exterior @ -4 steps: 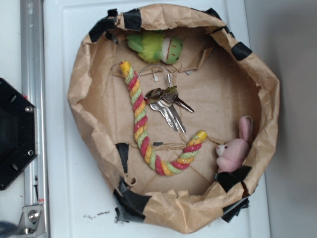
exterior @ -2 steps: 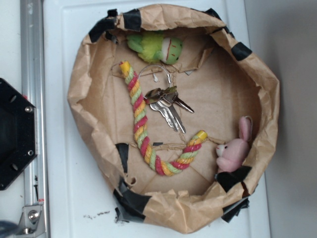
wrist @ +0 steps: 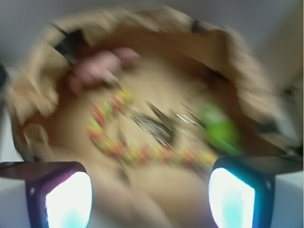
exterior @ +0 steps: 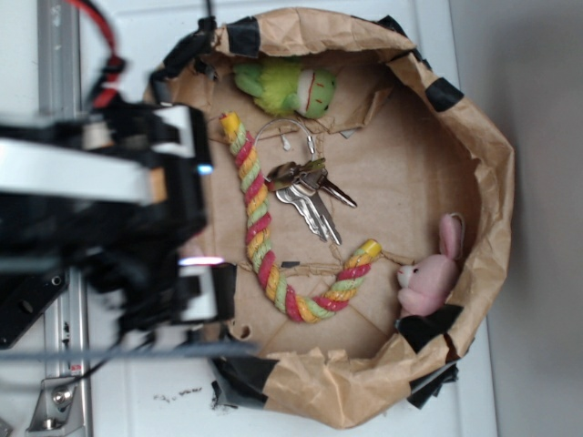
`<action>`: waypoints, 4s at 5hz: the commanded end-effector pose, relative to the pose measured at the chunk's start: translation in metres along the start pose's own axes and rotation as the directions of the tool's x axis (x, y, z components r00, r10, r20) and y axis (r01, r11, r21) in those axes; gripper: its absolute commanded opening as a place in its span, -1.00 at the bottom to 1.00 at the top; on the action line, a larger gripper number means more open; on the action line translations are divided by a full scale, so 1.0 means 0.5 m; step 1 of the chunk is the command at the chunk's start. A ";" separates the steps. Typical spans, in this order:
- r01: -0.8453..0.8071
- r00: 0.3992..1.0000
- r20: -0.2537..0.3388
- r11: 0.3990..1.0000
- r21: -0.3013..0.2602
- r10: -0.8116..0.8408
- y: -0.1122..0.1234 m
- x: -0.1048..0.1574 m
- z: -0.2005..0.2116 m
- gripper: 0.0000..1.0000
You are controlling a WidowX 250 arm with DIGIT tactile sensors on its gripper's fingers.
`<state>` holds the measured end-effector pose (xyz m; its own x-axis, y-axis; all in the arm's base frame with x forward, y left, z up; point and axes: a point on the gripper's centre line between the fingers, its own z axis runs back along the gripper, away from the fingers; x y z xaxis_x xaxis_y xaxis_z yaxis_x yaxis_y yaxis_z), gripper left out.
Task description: Grab the pink bunny.
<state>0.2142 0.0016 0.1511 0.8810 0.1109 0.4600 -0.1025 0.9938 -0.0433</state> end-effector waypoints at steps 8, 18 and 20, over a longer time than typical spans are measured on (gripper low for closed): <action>-0.182 0.982 -0.127 0.891 -0.416 0.141 -0.146 0.144 -0.258 1.00; -0.275 0.962 -0.080 0.919 -0.281 0.263 -0.062 0.119 -0.206 1.00; -0.250 0.965 -0.159 0.915 -0.316 0.209 -0.145 0.139 -0.301 1.00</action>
<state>0.3470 -0.0499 0.0423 0.9044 0.3367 0.2621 -0.2001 0.8772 -0.4364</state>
